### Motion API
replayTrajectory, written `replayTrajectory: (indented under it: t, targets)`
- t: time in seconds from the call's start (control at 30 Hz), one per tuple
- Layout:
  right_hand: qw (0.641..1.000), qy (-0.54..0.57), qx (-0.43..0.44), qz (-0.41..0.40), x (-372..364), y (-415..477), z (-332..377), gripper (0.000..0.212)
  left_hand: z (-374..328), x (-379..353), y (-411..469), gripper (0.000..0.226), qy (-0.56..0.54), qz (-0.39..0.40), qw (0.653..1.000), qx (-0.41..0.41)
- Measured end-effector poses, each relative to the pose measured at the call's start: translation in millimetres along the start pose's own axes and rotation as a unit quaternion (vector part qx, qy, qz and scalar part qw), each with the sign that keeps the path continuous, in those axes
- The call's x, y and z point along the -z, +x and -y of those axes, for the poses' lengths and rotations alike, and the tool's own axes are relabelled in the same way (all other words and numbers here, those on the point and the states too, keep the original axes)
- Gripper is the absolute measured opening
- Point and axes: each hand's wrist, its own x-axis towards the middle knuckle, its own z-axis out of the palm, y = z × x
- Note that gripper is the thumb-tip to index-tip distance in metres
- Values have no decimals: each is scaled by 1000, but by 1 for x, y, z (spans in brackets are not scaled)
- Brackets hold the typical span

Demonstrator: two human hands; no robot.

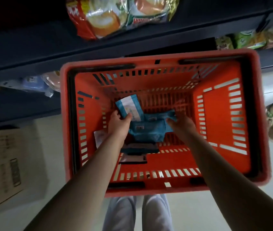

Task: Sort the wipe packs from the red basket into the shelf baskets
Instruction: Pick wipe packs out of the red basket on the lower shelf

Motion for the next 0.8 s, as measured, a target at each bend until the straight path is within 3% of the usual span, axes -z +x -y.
replayTrajectory:
  t: [0.2,0.37,0.63,0.8]
  targets:
    - [992,113,-39,-29,-9,18,-7,55,4,-12,17,52,-77,-56,995,40]
    - [983,170,-71,-22,-12,20,-4,25,4,-17,25,47,-64,-66,995,24]
    - [967,250,-22,-48,-1,6,2,23,3,-21,18,26,-48,-47,998,0]
    - [908,390,34,-146,27,-21,20,14,-16,2,-5,25,-78,-85,988,-102]
